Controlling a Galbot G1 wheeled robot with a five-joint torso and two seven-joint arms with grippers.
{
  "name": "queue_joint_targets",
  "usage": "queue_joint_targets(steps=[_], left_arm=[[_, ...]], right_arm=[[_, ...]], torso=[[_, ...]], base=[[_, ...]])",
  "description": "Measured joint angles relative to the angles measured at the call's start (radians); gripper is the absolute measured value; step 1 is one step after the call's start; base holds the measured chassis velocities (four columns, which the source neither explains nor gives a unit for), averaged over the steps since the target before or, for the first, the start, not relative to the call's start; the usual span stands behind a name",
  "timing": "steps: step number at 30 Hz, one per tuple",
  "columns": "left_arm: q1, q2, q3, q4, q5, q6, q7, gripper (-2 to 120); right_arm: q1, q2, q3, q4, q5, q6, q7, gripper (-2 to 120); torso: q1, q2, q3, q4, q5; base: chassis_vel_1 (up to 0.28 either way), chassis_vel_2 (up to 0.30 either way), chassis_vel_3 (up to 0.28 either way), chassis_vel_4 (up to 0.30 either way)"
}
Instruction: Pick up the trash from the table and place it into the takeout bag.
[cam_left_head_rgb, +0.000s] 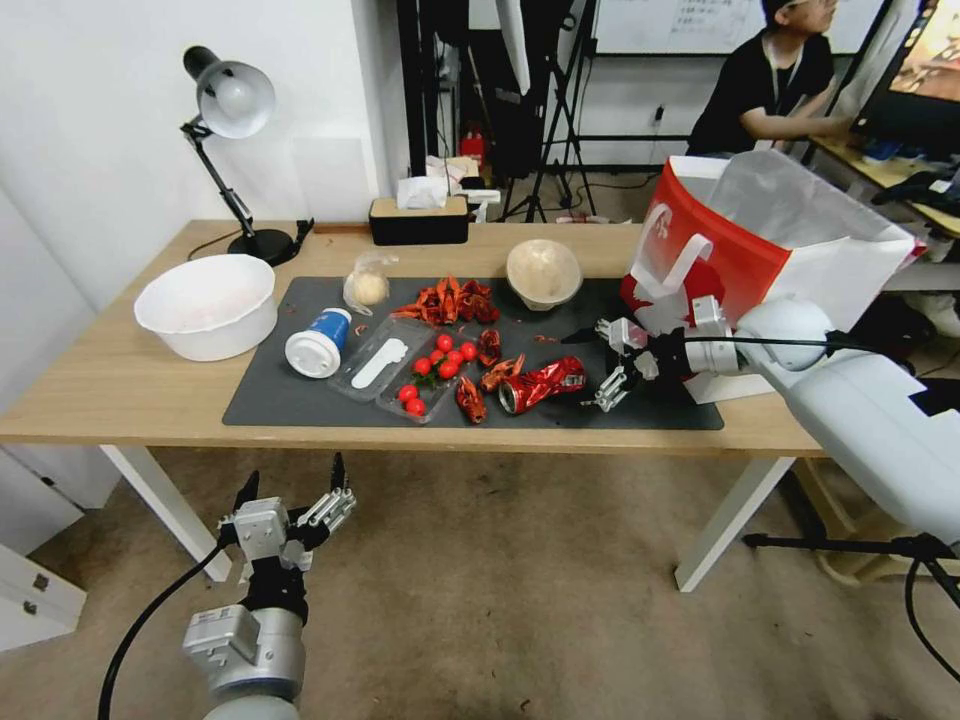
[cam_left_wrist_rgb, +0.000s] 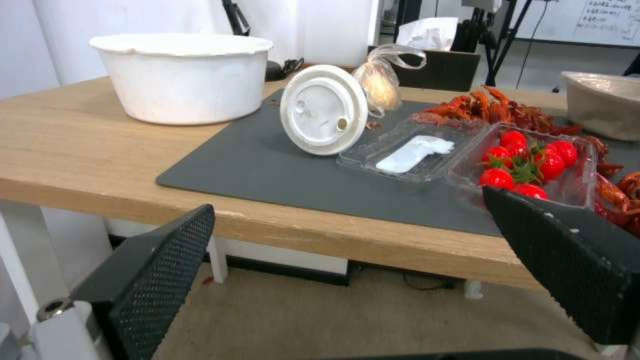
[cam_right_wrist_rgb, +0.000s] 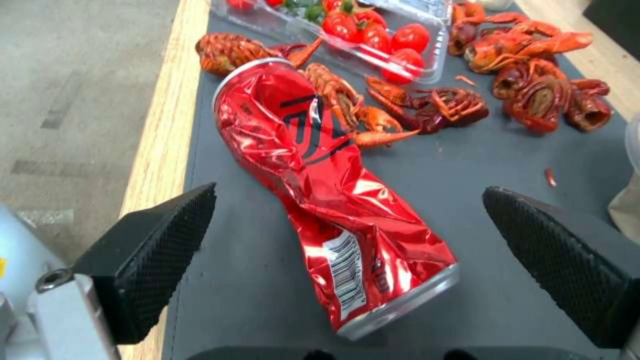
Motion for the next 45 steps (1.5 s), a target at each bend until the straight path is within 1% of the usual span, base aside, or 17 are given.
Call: queue_joint_targets(steps=[16,18,19,20,22,23,26,27,30,31,32,34,35,37,42,44,45], left_arm=[[-0.004,-0.006,0.0,0.0,0.001,-0.001,0.0,100],[-0.005,-0.006,0.0,0.002,0.001,-0.001,0.0,100],[-0.005,-0.006,0.0,0.002,0.001,-0.001,0.0,100],[-0.006,-0.006,0.001,0.003,0.001,-0.001,0.0,100],[-0.007,-0.006,0.001,0.004,0.001,-0.001,0.0,100],[-0.007,-0.006,0.001,0.004,0.001,-0.001,0.0,100],[-0.008,-0.005,0.0,0.004,0.0,-0.001,-0.001,100],[-0.008,-0.005,0.0,0.004,0.0,-0.001,-0.001,100],[-0.008,-0.005,0.0,0.004,0.0,-0.001,-0.001,100],[-0.008,-0.005,0.0,0.004,0.0,-0.001,-0.001,100],[-0.008,-0.005,0.001,0.004,-0.001,-0.001,-0.001,100],[-0.008,-0.005,0.001,0.006,-0.001,-0.007,-0.001,100],[-0.008,-0.005,0.001,0.006,-0.001,-0.007,-0.001,100],[-0.008,-0.005,0.001,0.009,-0.001,-0.015,-0.001,100],[-0.006,-0.006,0.001,0.011,-0.001,-0.018,-0.001,100],[-0.005,-0.006,0.001,0.01,-0.001,-0.018,-0.001,100],[-0.005,-0.006,0.001,0.01,-0.001,-0.018,-0.001,100]], right_arm=[[0.032,0.042,-0.036,-0.045,-0.033,-0.001,-0.017,99],[0.032,0.045,-0.037,-0.048,-0.038,-0.001,-0.017,92],[0.032,0.045,-0.037,-0.048,-0.038,-0.001,-0.017,92],[0.031,0.046,-0.037,-0.049,-0.04,-0.001,-0.018,89],[0.027,0.046,-0.037,-0.051,-0.045,-0.003,-0.023,82],[0.027,0.046,-0.037,-0.051,-0.045,-0.003,-0.023,82],[0.024,0.046,-0.034,-0.053,-0.055,-0.014,-0.041,68],[0.024,0.046,-0.034,-0.053,-0.055,-0.014,-0.041,68],[0.02,0.045,-0.03,-0.052,-0.059,-0.019,-0.051,55],[0.02,0.045,-0.03,-0.052,-0.059,-0.019,-0.051,55],[0.018,0.043,-0.03,-0.051,-0.06,-0.02,-0.051,48],[0.015,0.041,-0.027,-0.048,-0.06,-0.02,-0.052,41],[0.015,0.041,-0.027,-0.048,-0.06,-0.02,-0.052,41],[0.012,0.039,-0.024,-0.046,-0.06,-0.02,-0.051,37],[-0.002,0.037,-0.01,-0.039,-0.051,-0.021,-0.047,37],[-0.019,0.031,0.012,-0.02,-0.008,-0.03,-0.032,37],[-0.019,0.031,0.012,-0.02,-0.008,-0.03,-0.032,37]], torso=[[0.0,0.0,0.0,0.0001,0.0],[0.0,0.0,0.0,0.0001,0.0],[0.0,0.0,0.0,0.0001,0.0],[0.0,0.0,0.0,0.0001,0.0],[0.0,0.0,0.0,0.0,0.0],[0.0,0.0,0.0,0.0,0.0],[0.0,0.0,0.0,0.0,0.0],[0.0,0.0,0.0,0.0,0.0],[0.0,0.0,0.0,0.0,0.0],[0.0,0.0,0.0,0.0,0.0],[0.0,0.0,0.0,0.0,0.0],[0.0,0.0,0.0,0.0,0.0],[0.0,0.0,0.0,0.0,0.0],[0.0,0.0,0.0,0.0001,0.0],[0.0,0.0,0.0,0.0,0.0],[0.0,0.0,0.0,0.0001,0.0001],[0.0,0.0,0.0,0.0001,0.0001]], base=[[0.0,0.0,0.0,0.0],[0.0,0.0,0.0,0.0],[0.0,0.0,0.0,0.0],[0.0,0.0,0.0,0.0],[0.0,0.0,0.0,0.0],[0.0,0.0,0.0,0.0],[0.0,0.0,0.0,0.0],[0.0,0.0,0.0,0.0],[0.0,0.0,0.0,0.0],[0.0,0.0,0.0,0.0],[0.0,0.0,0.0,0.0],[0.0,0.0,0.0,0.0],[0.0,0.0,0.0,0.0],[0.0,0.0,0.0,0.0],[0.0,0.0,0.0,0.0],[0.0,0.0,0.0,0.0],[0.0,0.0,0.0,0.0]])
